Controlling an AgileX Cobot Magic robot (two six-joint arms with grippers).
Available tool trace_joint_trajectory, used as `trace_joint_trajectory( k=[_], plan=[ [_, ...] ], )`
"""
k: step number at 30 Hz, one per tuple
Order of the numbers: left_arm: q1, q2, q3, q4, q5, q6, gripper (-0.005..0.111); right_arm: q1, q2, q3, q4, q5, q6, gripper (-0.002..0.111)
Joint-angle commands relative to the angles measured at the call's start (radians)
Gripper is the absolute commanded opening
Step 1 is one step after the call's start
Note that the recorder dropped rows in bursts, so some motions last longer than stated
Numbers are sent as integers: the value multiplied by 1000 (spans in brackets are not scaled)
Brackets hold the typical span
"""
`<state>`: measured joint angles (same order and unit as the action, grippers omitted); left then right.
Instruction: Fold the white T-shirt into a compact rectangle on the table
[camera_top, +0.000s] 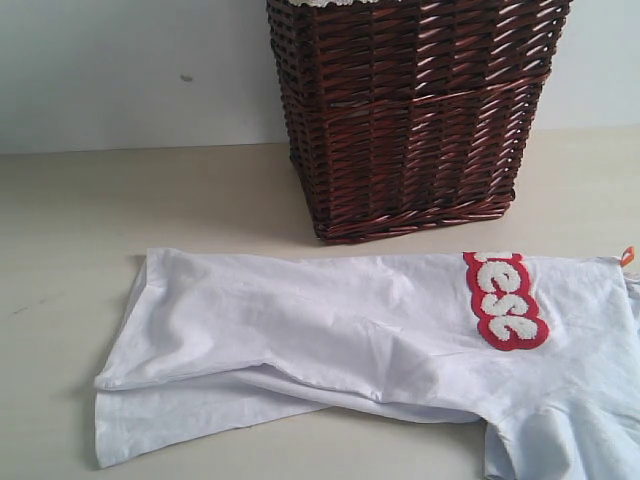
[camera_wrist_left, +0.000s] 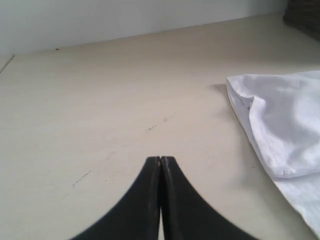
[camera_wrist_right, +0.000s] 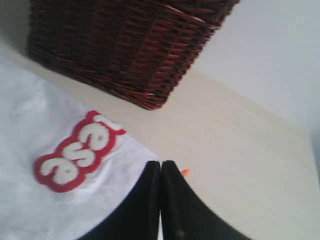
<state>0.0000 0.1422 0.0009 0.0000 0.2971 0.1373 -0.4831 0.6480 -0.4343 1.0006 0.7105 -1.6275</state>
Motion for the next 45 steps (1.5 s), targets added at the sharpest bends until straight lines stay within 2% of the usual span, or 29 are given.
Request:
trace_joint_trajectory(
  k=[1,2,4,5,6,8,9,11,14,18,25,29,32,38,42,45],
  plan=[
    [0,-7,-1,-8,4,2,0,62,105,52,218,-382,-3,0],
    [0,-7,-1,-8,4,2,0,64,149,54,298,-453,-30,0],
    [0,-7,-1,-8,4,2,0,64,235,45,362,-481,-131,0],
    [0,-7,-1,-8,4,2,0,64,330,25,304,-420,-251,0],
    [0,-7,-1,-8,4,2,0,64,369,17,273,-395,-272,0],
    [0,-7,-1,-8,4,2,0,69,530,-18,119,-313,-171,0],
    [1,-7,-1,-8,4,2,0,71,649,-56,-16,-226,-45,0],
    [1,-7,-1,-8,4,2,0,71,806,-121,-198,-97,87,0],
    [1,-7,-1,-8,4,2,0,71,958,-180,-231,-153,138,0],
    [1,-7,-1,-8,4,2,0,71,1032,-246,-134,-301,138,0],
    [1,-7,-1,-8,4,2,0,71,1133,-407,-90,-130,138,0],
    [1,-7,-1,-8,4,2,0,71,1142,-518,-88,-110,149,0],
    [1,-7,-1,-8,4,2,0,68,1118,-588,-218,18,245,0],
    [1,-7,-1,-8,4,2,0,70,1077,-590,-590,495,229,0],
    [1,-7,-1,-8,4,2,0,70,1098,-496,-764,511,251,0],
    [1,-7,-1,-8,4,2,0,70,1111,-420,-749,511,247,0]
  ],
)
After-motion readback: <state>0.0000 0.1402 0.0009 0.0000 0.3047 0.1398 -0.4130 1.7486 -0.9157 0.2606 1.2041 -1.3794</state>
